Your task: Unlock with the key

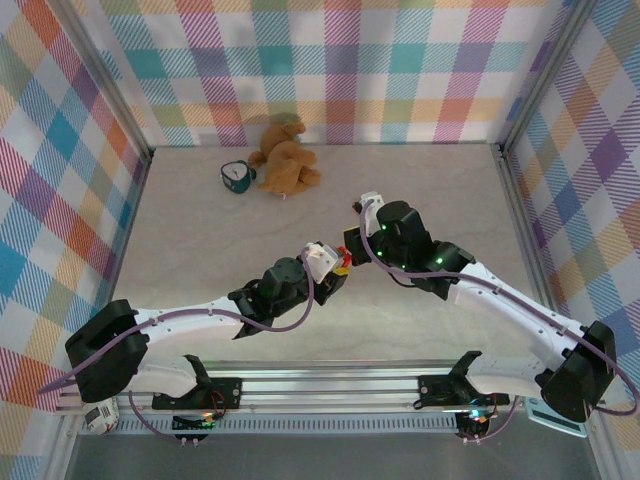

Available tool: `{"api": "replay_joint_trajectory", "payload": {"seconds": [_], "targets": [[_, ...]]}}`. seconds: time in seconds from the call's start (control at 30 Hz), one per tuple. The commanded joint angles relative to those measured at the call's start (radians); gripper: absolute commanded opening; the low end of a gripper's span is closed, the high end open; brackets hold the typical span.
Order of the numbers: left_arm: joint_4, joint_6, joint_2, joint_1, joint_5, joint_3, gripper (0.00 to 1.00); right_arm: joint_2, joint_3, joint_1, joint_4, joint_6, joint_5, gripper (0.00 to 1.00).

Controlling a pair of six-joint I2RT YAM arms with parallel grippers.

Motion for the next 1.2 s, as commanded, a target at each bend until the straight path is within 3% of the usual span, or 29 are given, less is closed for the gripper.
{"api": "replay_joint_trajectory", "payload": {"seconds": [0.0,0.33,0.73,0.93,1.17], "targets": [[0.025,-0.019,-0.01,0.001,0.023,0.019,0.18,0.014,0.026,-0.032,-0.06,-0.046,0.095,0.02],[0.031,-0.053,0.045,0.001,-0.007,0.021,0.18,-0.028,0.018,-0.038,-0.004,0.007,0.181,0.02],[0.122,-0.098,0.052,0.001,-0.044,0.008,0.19,-0.087,-0.08,-0.042,0.088,0.21,0.038,0.02],[0.166,-0.095,0.06,0.001,-0.056,0.006,0.19,-0.096,-0.134,-0.038,0.156,0.316,0.043,0.01],[0.173,-0.081,0.078,0.001,-0.052,0.007,0.19,-0.099,-0.124,-0.031,0.159,0.308,0.07,0.01]]}}
